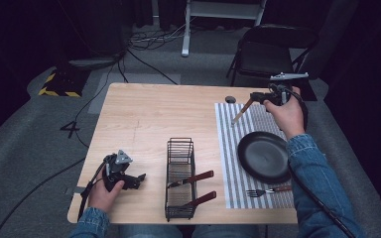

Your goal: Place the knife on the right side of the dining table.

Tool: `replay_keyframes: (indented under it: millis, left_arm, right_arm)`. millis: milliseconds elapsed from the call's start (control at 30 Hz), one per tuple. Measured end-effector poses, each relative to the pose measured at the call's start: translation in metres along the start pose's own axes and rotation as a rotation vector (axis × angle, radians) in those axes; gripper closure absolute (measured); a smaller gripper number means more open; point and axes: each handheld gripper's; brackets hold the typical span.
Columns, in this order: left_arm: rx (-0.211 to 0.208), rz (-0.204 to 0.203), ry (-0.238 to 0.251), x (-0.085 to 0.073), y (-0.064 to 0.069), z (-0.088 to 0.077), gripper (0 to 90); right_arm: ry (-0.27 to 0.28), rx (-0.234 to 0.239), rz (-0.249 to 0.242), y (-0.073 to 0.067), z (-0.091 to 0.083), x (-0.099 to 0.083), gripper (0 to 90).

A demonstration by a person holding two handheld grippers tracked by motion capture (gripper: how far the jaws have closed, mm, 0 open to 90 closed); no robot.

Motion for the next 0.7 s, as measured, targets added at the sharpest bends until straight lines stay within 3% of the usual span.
replay_keyframes:
  millis: [333,700]
  left_arm:
    - [0.0,0.0,0.0,0.0,0.0,0.0,0.2]
    - [0.0,-0.001,0.0,0.0,0.0,0.0,0.2]
  right_arm:
    - [-0.02,0.002,0.06,0.011,0.001,-0.004,80.2]
    - [-0.003,-0.127,0.068,0.029,-0.001,-0.01,74.1]
Point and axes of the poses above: each handheld gripper's, and its own axes: z roughly forward along the jaws, x roughly out of its top, y roughly to its right, and after that the axes turned 14 degrees about z, right-handed
